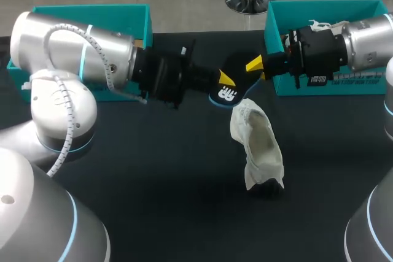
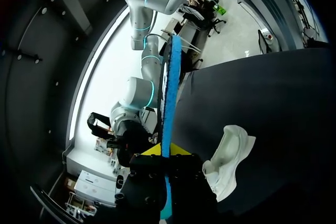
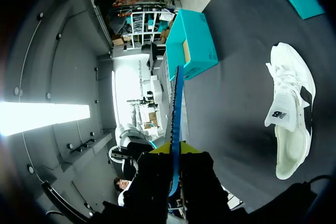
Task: Take the shoe out of the shoebox, open the shoe tongue, remove and reinsert the insole, then place the shoe into the shoebox
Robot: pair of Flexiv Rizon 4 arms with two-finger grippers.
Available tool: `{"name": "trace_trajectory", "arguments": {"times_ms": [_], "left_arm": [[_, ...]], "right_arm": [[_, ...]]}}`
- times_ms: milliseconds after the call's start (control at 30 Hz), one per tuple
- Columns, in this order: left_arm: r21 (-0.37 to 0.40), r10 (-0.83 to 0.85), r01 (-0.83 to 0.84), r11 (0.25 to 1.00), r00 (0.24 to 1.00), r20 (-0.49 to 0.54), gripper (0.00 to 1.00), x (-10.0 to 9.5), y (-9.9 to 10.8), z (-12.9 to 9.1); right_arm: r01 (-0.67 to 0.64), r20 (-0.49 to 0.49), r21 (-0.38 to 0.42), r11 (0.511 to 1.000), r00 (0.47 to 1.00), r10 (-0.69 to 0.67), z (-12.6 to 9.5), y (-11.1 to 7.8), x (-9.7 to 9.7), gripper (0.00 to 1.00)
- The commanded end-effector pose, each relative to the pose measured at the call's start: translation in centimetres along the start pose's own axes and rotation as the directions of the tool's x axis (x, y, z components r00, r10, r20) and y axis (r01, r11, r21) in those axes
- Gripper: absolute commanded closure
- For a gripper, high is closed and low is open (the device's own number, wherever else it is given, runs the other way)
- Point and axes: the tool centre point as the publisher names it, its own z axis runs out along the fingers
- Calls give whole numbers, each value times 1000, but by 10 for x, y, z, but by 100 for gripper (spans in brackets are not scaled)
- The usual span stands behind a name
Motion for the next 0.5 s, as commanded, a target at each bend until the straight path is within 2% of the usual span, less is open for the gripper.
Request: {"name": "trace_trajectory", "arguments": {"times_ms": [33,333,367,400,433,500], "left_arm": [[-5,1,-1,1000,1000,0,100,2,-1,-1],[-13,-5,5,1000,1000,-1,100,3,4,-13],[-13,-7,7,1000,1000,-1,84,3,4,-15],[-12,-11,11,1000,1000,-1,45,2,5,-16],[-8,-13,13,1000,1000,1,0,2,6,-18],[21,-20,21,1000,1000,-22,0,1,7,-21]], "right_arm": [[-1,2,0,1000,1000,1,2,1,0,100],[-1,2,0,1000,1000,1,2,1,0,100],[-1,2,0,1000,1000,1,2,1,0,100],[-1,2,0,1000,1000,1,2,1,0,100],[-1,2,0,1000,1000,1,2,1,0,100],[-1,2,0,1000,1000,1,2,1,0,100]]}}
